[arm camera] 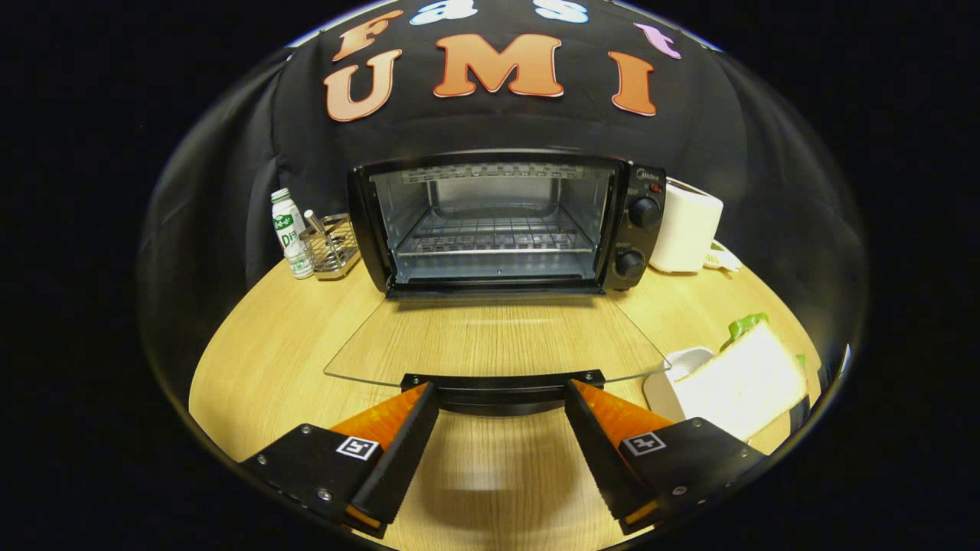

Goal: Open the toaster oven, put the food inside, and close the toaster oven door.

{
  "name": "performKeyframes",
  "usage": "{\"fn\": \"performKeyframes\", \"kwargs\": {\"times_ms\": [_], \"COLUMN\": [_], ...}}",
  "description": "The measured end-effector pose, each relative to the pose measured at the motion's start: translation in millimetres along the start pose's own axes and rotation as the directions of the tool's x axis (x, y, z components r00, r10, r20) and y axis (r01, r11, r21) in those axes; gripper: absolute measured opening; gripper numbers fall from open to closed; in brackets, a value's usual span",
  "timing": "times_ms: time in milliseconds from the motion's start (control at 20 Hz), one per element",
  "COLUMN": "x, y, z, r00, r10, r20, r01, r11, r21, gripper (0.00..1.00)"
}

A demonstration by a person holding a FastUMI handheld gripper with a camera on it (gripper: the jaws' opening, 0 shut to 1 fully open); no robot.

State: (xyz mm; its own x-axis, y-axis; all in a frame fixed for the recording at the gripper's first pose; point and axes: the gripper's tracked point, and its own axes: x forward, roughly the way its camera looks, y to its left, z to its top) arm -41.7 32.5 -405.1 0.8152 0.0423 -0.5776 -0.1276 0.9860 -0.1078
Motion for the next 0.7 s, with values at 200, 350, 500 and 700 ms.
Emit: {"fn": "performKeyframes", "kwargs": {"times_ms": [200,350,500,700], "x": [8,3,-12,-35], "y": [-1,-2,-4,-24], "z": [-13,-16,5,56], "r00": [1.0,1.0,1.0,0.995], "r10": [-0.001,0.0,0.03,0.095], "r20": [-0.024,-0.028,-0.004,0.026], "r01": [0.001,0.001,-0.03,-0.097], "r11": [1.0,1.0,0.998,0.988], "r21": [0.011,0.016,0.061,0.12], "gripper": [1.0,1.0,1.0,1.0]}}
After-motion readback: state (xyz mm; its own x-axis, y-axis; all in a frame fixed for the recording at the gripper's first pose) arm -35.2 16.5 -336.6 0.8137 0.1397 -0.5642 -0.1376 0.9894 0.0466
